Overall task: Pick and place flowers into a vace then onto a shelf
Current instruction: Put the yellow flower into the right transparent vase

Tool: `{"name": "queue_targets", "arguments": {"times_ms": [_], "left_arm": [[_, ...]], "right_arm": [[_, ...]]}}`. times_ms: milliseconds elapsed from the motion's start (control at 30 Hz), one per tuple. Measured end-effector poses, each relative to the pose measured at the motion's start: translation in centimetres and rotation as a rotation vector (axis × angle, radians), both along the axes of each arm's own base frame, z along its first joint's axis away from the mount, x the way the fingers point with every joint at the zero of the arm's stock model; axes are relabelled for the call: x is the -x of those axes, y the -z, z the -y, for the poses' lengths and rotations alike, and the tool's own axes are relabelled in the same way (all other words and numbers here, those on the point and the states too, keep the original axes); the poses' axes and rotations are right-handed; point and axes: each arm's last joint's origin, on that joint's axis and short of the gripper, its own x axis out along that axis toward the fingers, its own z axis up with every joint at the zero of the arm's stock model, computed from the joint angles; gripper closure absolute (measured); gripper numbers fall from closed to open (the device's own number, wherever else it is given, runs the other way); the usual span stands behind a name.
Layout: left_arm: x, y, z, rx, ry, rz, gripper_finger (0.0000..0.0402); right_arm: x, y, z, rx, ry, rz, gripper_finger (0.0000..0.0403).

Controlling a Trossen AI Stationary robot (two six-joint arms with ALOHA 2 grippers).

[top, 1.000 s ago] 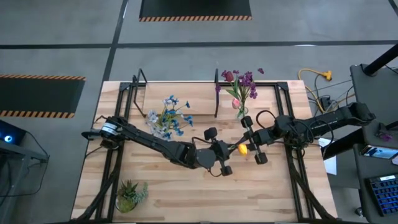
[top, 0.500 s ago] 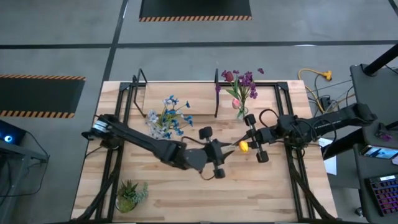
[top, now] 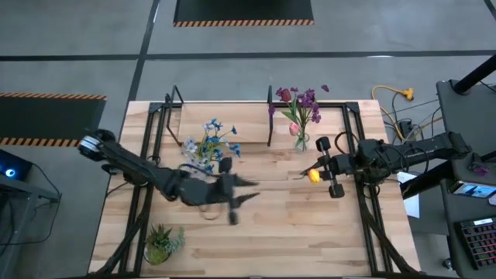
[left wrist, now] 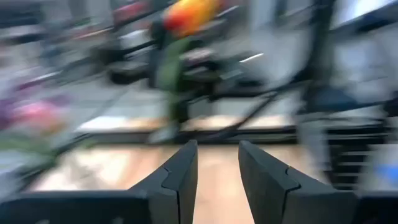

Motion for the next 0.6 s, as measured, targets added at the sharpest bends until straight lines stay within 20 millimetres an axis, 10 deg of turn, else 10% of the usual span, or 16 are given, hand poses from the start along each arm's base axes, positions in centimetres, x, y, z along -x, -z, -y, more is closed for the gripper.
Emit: {"name": "queue_targets", "arguments": {"times_ms": [167, 600], "left_arm": [[4.6, 2.8, -0.7, 0.014, 0.368, 0.097, 0.0302], [12.7, 9.1, -4.5, 0.027, 0.316, 0.296, 0.0302]], "right_arm": [[0.3, -0.1, 0.0, -0.013, -0.001, 0.005, 0.0391], [0.5, 0.0, 0.1, -0.015, 0.019, -0.007, 0.0391]]}}
